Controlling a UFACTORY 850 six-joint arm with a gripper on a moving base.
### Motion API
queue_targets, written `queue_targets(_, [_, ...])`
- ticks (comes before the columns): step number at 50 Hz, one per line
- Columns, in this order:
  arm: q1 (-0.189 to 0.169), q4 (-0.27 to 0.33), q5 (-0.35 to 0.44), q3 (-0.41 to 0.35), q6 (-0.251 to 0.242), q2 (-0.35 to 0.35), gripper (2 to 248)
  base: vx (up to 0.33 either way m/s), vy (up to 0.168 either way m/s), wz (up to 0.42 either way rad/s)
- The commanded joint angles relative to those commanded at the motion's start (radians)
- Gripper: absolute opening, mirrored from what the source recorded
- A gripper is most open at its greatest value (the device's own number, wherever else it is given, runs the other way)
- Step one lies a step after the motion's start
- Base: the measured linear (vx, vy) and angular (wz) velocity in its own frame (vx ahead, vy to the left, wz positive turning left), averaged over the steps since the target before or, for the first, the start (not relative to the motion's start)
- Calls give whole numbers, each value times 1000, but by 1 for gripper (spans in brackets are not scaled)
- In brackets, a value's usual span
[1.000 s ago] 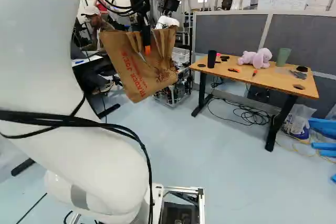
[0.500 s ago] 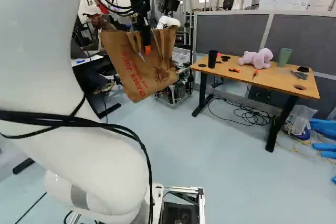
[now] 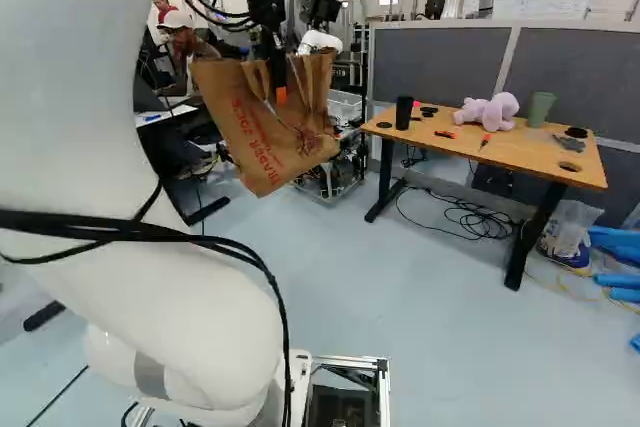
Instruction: Pick up the bag on the ground and place it on the table
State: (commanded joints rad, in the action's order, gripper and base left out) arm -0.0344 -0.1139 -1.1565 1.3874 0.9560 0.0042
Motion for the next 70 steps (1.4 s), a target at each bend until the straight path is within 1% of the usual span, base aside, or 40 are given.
queue_targets(12, [0, 0, 0, 0, 0, 0, 21, 1, -92, -150])
queue_targets(46, [0, 0, 0, 0, 0, 0, 21, 2, -54, -110])
queue_targets(70, [0, 0, 0, 0, 0, 0, 21, 31, -88, -142])
